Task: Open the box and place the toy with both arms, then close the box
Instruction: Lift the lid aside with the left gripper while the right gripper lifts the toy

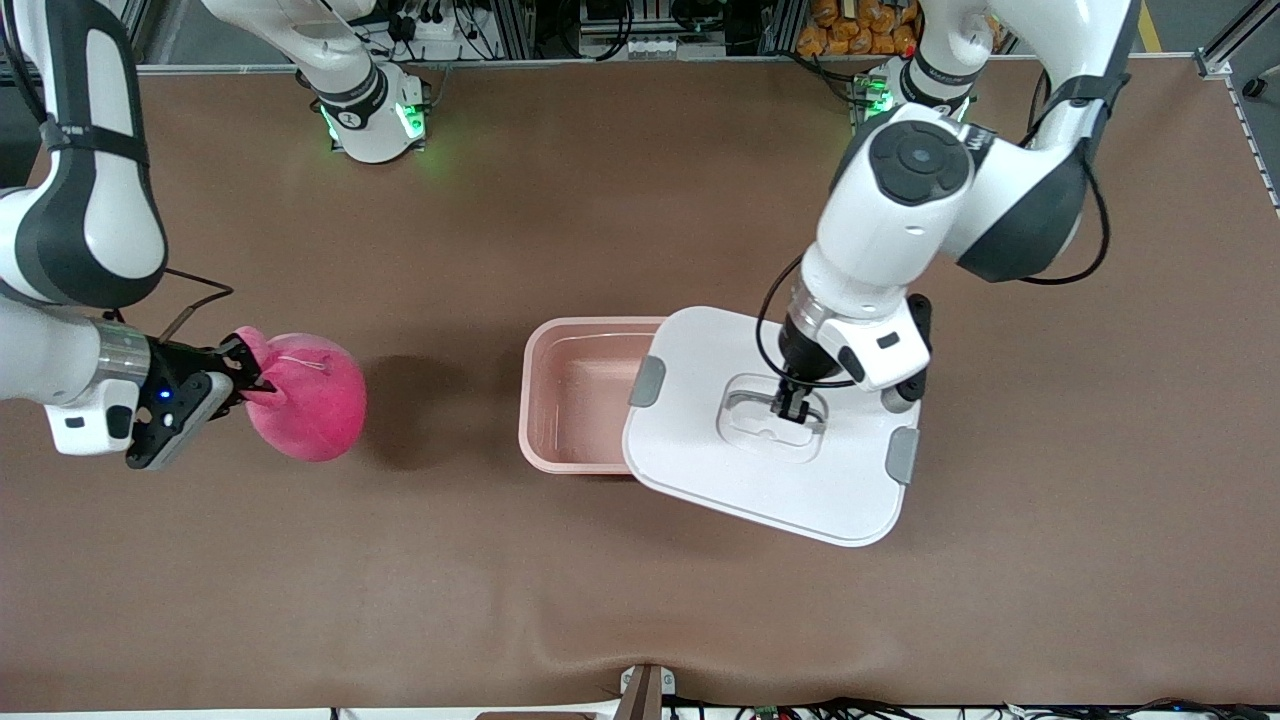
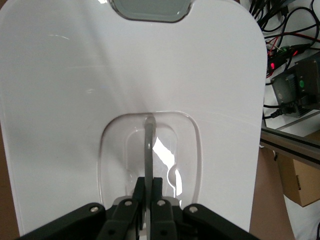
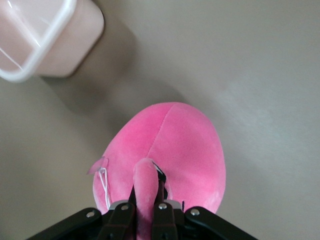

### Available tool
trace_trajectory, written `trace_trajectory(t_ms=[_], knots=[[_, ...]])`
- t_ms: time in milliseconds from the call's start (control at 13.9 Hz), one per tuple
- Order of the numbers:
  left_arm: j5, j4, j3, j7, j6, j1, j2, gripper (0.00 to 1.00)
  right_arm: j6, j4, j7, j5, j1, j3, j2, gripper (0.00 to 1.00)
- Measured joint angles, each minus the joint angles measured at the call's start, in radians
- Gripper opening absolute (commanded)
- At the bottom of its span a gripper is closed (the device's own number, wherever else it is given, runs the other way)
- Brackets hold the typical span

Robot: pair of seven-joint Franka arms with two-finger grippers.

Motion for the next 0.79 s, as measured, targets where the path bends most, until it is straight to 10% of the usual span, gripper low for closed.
trace_trajectory(t_ms=[792], knots=[[-0.097, 0.000, -0.001, 0.553, -0.207, 0.230, -0.027, 0.00, -0.005, 0.112, 0.581, 0.008, 0.231, 0.006, 0.000, 0.00]])
